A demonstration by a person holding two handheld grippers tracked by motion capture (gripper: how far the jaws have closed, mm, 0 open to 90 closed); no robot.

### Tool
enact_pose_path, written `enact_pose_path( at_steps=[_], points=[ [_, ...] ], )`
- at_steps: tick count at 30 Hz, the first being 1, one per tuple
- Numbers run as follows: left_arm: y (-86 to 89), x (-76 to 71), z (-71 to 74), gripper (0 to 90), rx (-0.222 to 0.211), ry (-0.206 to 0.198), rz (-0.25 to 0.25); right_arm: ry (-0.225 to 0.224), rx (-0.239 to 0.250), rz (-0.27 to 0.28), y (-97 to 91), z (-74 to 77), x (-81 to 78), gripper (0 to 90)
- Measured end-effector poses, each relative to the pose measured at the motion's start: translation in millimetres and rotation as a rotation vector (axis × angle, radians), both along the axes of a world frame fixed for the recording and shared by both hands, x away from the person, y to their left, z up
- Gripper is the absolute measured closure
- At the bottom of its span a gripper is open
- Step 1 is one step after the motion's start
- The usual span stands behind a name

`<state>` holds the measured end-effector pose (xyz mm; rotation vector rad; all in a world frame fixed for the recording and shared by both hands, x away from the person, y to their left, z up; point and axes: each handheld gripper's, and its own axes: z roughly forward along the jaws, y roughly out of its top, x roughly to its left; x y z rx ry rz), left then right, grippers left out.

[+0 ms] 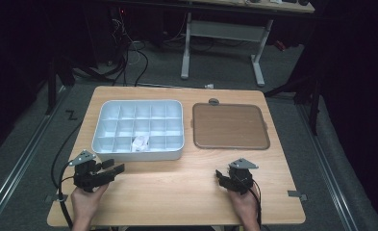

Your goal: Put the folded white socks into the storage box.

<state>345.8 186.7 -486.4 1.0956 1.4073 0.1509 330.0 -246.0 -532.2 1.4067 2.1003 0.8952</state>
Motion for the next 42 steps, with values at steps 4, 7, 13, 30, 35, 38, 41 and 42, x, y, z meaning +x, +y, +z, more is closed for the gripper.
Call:
enact_pose_path(
  at_steps=[4,7,13,30,35,38,41,42],
  points=[
    [-3.2,-0.3,-3.3,42.4,0.013,0.004,-0.007,0.0,0.0,0.0,0.0,0.0,0.0,38.7],
    [-6.1,0.0,-6.0,42.3,0.013,0.006,-0.012,0.0,-0.001,0.0,0.0,0.0,0.0,38.6],
    [-12.3,0.1,-11.1,42.0,0.026,0.018,-0.029,0.0,0.0,0.0,0.0,0.0,0.0,38.6],
    [-30.8,-3.0,-23.9,42.1,0.075,-0.031,-0.054,-0.001,0.0,0.001,-0.1,0.0,0.3,38.0],
    [-38.1,-0.7,-28.6,42.3,0.098,-0.038,-0.066,-0.001,-0.003,0.001,0.0,0.0,0.2,38.1],
    [-41.7,1.4,-31.6,42.3,0.115,-0.035,-0.064,-0.002,-0.002,0.001,0.0,-0.1,0.3,38.1],
    [-46.1,2.7,-36.5,42.3,0.15,-0.032,-0.064,-0.002,-0.003,0.002,-0.1,-0.1,0.3,38.0],
    [-47.3,3.1,-37.3,42.3,0.151,-0.03,-0.062,-0.002,-0.003,0.002,0.0,-0.1,0.3,38.1]
  ],
)
